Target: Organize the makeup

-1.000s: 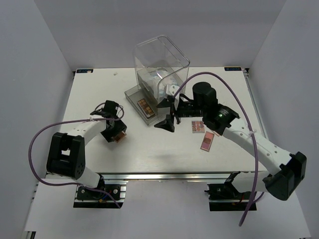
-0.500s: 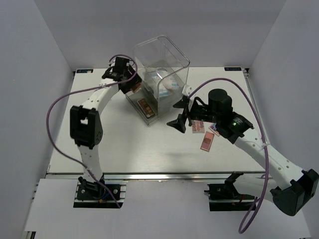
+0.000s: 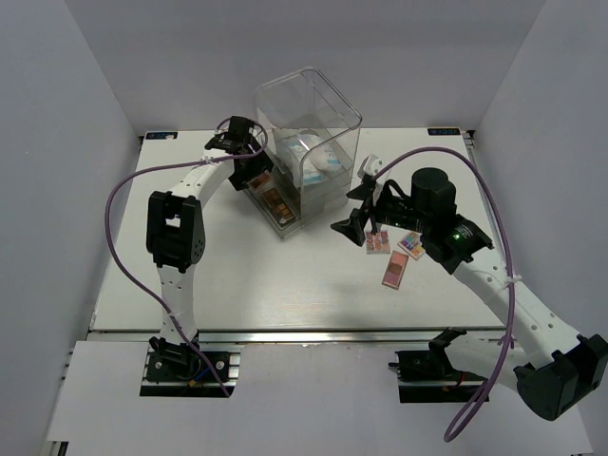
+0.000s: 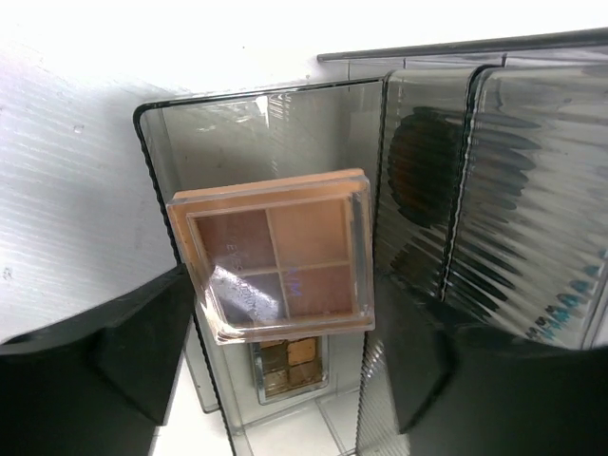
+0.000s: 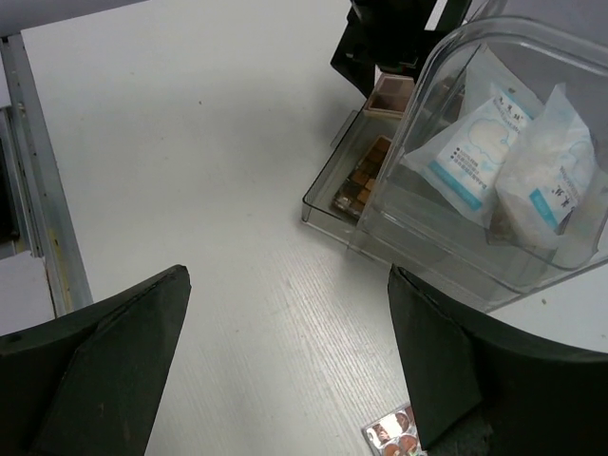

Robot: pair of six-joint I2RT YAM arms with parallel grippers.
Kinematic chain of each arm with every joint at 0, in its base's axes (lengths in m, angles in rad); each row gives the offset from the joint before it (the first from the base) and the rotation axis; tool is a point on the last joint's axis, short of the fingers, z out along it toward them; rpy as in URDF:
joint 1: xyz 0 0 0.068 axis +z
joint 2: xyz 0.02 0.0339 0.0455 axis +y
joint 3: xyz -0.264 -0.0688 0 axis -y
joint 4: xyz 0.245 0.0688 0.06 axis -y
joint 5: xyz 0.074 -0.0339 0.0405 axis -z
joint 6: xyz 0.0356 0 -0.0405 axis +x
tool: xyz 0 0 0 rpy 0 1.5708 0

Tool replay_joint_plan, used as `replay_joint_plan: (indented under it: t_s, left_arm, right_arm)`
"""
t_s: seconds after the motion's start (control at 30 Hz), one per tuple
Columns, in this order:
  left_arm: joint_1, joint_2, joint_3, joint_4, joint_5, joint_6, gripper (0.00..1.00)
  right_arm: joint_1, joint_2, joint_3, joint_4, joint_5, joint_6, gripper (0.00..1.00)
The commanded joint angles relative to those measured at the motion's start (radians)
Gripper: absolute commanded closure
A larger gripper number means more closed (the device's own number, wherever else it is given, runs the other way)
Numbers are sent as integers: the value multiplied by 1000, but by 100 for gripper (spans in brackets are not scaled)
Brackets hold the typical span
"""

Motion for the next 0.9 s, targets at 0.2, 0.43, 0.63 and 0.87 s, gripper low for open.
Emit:
replay_joint_plan:
  t_s: [0.2, 0.43, 0.63, 0.87]
  left_arm:
    - [5, -32, 87, -12, -22, 18, 2]
    - [36, -107, 87, -20, -25, 39, 2]
    - [92, -348, -199, 44, -27, 107, 2]
    - [163, -766, -648, 193, 33, 91, 2]
  right_arm:
    - [-41, 18, -30, -36, 29, -2, 11]
    - [-130, 108, -28, -175, 125, 73, 11]
    - [-188, 234, -39, -304, 283, 129, 15]
    - [-190, 392, -16, -274, 467, 274, 11]
